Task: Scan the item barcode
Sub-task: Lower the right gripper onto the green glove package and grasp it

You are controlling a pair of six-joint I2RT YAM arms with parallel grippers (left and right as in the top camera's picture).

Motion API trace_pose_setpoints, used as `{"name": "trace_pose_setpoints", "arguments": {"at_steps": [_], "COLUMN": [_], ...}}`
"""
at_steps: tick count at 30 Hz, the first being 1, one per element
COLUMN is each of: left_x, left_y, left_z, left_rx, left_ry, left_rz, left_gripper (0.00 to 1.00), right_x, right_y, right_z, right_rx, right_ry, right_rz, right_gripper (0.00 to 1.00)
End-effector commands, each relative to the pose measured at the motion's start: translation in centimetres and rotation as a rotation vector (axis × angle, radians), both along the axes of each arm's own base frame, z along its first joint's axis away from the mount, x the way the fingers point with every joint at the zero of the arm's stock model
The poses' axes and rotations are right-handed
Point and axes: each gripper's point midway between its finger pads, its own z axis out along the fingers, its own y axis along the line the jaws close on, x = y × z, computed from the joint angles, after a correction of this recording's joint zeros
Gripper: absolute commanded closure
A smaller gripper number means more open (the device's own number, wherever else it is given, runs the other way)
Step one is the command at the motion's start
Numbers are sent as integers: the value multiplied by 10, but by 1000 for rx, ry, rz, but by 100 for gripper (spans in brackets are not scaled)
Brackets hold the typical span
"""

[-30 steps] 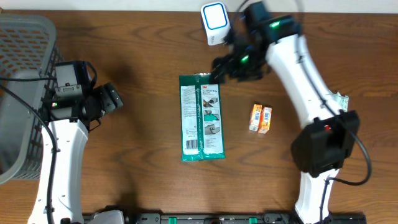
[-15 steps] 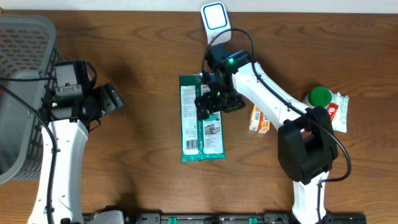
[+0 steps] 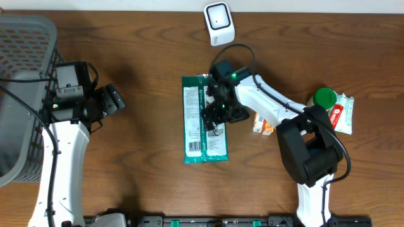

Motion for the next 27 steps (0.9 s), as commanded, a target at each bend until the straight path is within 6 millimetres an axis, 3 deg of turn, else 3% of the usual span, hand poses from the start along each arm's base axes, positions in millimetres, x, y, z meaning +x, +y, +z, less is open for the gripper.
{"name": "trace_pose_setpoints", "arguments": {"at_steps": [1, 27], "left_x": [2, 2], "left_y": [3, 3], "left_z": [4, 4], "left_rx": [7, 7], "left_ry": [-11, -11], "left_rz": [11, 11], "left_gripper": [8, 8], "right_x": [-4, -6], "right_y": [-3, -4], "right_z": [-5, -5], "right_rx": [-9, -5], "right_ry": [8, 2], "right_rz": [-1, 49], "right_gripper": [1, 1]}}
